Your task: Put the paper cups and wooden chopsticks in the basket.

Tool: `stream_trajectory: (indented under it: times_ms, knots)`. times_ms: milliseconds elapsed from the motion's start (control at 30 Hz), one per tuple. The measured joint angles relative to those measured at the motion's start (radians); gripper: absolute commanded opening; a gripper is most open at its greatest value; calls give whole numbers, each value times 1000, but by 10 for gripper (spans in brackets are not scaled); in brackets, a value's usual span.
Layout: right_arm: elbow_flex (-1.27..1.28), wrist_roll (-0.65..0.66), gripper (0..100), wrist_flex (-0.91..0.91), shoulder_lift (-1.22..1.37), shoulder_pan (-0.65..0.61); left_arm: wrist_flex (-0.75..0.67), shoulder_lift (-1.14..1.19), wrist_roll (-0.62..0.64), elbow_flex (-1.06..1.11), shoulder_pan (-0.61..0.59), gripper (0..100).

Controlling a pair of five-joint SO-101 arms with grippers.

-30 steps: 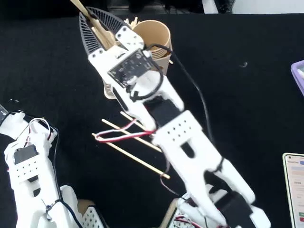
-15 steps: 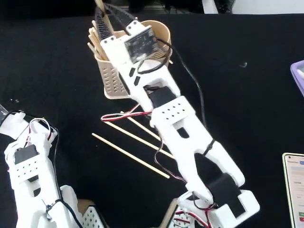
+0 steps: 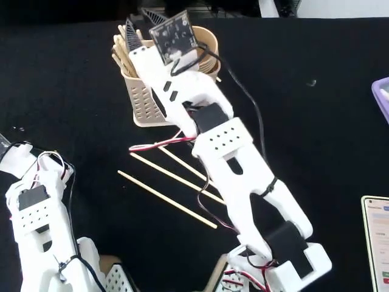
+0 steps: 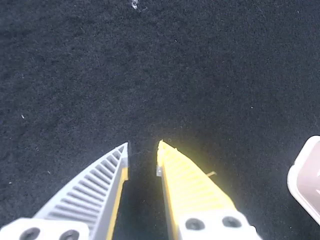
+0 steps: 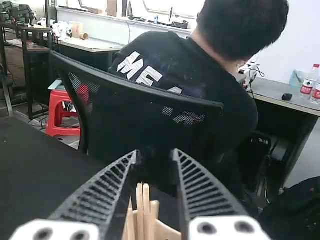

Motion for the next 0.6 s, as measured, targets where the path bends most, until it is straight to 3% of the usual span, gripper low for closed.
stream_trajectory:
  times_ms: [167, 467, 600]
  knots:
    - [-81, 0, 54, 219, -18, -2, 0, 0, 0, 0, 0, 109]
    - [-40, 2, 56, 964, -241, -68, 0, 0, 0, 0, 0, 109]
    - [138, 6, 129, 1059, -279, -68, 0, 0, 0, 0, 0, 109]
